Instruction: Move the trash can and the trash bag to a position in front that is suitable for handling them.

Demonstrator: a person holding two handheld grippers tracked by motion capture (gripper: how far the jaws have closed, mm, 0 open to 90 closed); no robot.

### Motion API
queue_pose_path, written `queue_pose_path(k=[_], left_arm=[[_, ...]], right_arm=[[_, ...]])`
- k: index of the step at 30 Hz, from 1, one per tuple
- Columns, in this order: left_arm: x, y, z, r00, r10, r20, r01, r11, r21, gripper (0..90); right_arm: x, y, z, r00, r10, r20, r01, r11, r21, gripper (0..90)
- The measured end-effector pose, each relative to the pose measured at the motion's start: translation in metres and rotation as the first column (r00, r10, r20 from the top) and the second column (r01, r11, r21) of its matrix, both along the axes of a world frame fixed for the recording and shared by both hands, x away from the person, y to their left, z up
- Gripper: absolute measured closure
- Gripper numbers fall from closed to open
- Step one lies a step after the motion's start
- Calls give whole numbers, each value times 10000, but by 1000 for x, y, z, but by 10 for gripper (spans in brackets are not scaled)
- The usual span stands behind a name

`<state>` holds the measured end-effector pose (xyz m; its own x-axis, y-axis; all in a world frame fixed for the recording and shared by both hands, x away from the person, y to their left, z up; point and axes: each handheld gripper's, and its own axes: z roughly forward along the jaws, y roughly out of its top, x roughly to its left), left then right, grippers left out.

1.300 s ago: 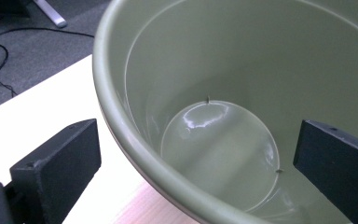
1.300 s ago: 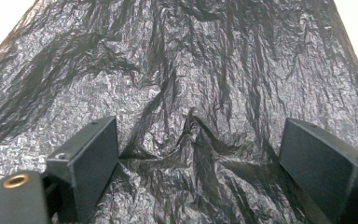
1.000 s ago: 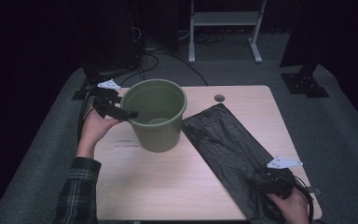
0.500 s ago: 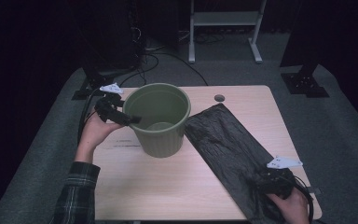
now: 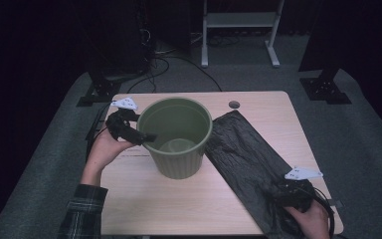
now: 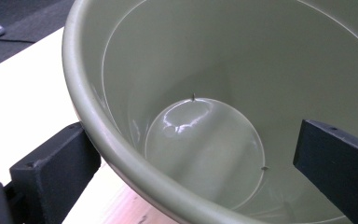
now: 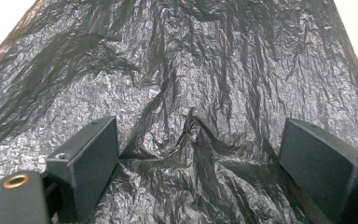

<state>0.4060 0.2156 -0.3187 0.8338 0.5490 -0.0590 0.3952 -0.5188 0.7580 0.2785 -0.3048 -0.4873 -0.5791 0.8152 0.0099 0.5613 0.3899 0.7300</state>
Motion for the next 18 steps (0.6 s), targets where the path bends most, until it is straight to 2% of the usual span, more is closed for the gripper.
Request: queue_pose_path(k=[10,18], left_arm=[[-24,-19,0,9979,-640,21,640,9979,91,0],[-43,-26,0,9951,-991,27,990,9950,147,0]], right_arm=[[0,0,0,10000,-5,5,5,10000,2,105],[0,0,0,10000,-6,0,6,10000,3,105]])
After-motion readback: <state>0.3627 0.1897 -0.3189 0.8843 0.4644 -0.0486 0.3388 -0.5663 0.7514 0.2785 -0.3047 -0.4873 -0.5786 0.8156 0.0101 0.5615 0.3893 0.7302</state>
